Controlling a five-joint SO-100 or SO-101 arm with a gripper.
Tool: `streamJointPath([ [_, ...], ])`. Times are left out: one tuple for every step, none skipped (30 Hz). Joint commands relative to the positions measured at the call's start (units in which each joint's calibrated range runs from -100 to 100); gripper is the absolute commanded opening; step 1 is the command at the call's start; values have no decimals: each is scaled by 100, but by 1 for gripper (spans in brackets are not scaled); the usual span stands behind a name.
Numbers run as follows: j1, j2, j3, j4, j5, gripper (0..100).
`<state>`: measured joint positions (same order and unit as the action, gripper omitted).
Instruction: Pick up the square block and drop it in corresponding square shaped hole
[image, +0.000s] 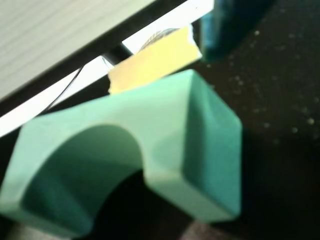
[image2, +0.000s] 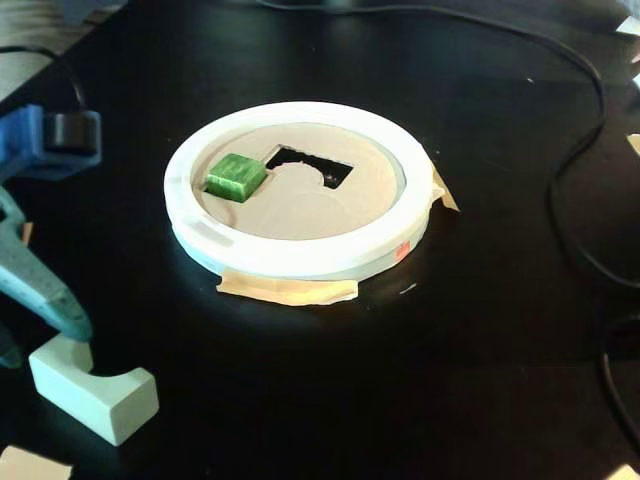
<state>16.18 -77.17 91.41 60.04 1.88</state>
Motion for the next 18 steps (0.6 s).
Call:
streamJointPath([
  [30, -61, -34, -138, 29, 94],
  [5, -61, -34, -138, 29, 94],
  [-8, -61, -34, -138, 29, 94],
  [-8, -61, -34, -138, 29, 94],
  [-8, -61, -34, -138, 29, 94],
  [-8, -61, -34, -138, 29, 94],
  [-33, -61, -34, -138, 29, 94],
  [-58, -61, -34, -148, 29, 94],
  [-58, -61, -34, -148, 29, 94],
  [-58, -61, -34, -148, 29, 94],
  [-58, -61, -34, -158, 29, 94],
  [-58, -61, -34, -158, 29, 94],
  [-58, -61, -34, -158, 29, 94],
  [-58, -61, -34, -158, 29, 94],
  [-58, -61, -34, -158, 29, 94],
  [-58, -61, -34, -158, 29, 94],
  [-58, -61, -34, -158, 29, 94],
  [-58, -61, -34, -158, 29, 94],
])
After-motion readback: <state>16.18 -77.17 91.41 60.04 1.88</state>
